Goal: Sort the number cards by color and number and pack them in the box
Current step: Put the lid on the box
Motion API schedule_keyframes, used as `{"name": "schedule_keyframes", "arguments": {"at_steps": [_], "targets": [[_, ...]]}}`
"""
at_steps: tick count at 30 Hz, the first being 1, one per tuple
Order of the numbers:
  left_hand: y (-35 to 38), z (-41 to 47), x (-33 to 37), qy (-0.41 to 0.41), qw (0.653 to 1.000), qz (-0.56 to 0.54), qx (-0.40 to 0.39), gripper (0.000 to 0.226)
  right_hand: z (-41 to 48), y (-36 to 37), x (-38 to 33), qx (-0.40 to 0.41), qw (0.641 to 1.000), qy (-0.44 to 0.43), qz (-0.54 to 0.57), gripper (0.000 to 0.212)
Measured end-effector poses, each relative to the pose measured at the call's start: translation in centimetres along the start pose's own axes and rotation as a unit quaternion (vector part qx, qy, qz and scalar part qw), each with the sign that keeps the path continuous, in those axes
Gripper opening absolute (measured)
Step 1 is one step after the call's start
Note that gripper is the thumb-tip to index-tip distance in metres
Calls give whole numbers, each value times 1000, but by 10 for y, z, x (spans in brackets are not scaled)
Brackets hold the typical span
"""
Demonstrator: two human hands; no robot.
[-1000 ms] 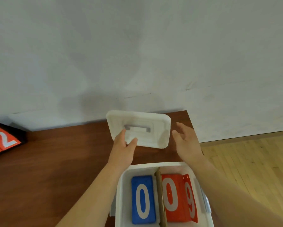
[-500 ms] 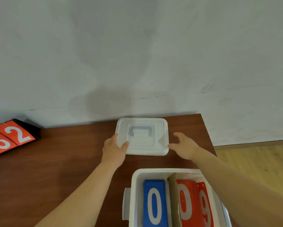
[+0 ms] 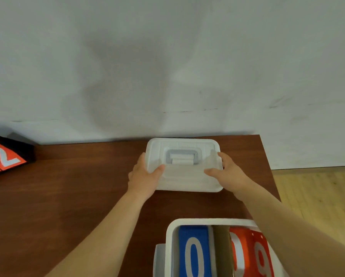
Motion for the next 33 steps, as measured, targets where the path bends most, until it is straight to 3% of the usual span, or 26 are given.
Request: {"name": "schedule_keyframes", "arguments": {"at_steps": [5, 8, 20, 28, 33], "targets": [[-15, -69, 24, 44, 996, -64, 49, 78, -52, -36, -2, 124, 987, -97, -37, 67], [-15, -117, 24, 69, 994, -56, 58, 74, -97, -54, 12, 152, 978, -140, -35, 57], [38, -256, -37, 95, 986, 109, 82, 63, -242, -53, 141, 178, 969, -137, -102, 49], [50, -270, -48, 136, 971, 163, 109, 70, -256, -55, 163, 174, 972, -156, -21, 57], [51, -273, -44, 147, 973, 160, 83, 65, -258, -59, 176, 136, 978, -131, 91, 70]]}}
Point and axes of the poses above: each hand's wrist, its own z-axis towards the middle knuckle, its own y-axis out of the palm, x = y × z, the point moved 3 cm from there along z, towards the middle knuckle, and after that the axes turned 10 degrees about z, right-handed, at the moved point
